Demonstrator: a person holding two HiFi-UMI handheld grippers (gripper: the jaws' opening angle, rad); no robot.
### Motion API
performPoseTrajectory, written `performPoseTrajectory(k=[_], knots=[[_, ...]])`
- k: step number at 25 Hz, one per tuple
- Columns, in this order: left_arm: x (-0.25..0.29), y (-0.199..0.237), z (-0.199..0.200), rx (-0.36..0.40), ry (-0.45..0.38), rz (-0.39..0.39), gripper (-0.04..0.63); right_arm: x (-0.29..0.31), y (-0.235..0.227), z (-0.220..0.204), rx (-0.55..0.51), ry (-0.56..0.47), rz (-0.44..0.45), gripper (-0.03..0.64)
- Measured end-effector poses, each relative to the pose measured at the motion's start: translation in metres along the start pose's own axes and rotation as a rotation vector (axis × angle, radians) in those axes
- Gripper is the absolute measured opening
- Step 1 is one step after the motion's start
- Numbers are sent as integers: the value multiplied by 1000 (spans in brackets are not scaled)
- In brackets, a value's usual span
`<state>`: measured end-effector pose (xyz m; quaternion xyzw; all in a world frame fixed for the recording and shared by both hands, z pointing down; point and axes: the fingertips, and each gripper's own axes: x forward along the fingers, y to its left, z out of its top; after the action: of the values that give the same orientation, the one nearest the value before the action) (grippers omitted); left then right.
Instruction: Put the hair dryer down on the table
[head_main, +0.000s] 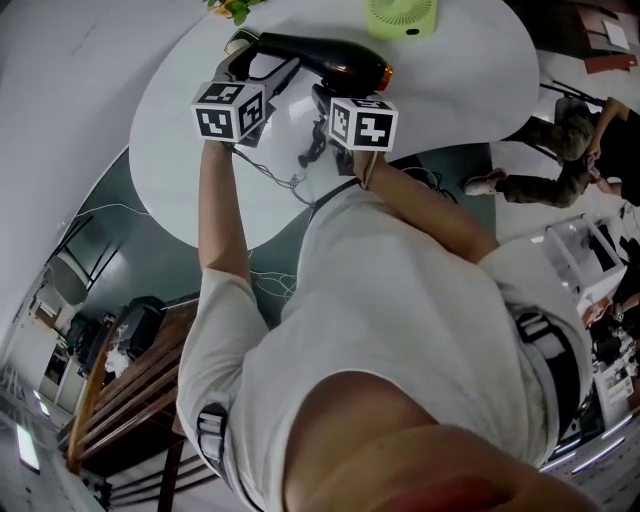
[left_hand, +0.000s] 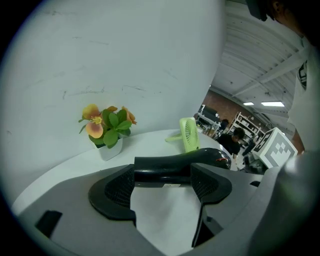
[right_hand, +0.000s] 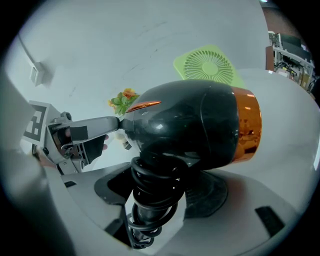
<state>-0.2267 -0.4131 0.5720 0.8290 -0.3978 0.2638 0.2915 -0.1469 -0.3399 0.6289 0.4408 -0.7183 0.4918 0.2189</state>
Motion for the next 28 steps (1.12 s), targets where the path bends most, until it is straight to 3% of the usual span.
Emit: performPoseTrajectory(k=[28], knots=[[46,14,-4,-18,89,17,351,25,-27,4,94,71,-47,282]])
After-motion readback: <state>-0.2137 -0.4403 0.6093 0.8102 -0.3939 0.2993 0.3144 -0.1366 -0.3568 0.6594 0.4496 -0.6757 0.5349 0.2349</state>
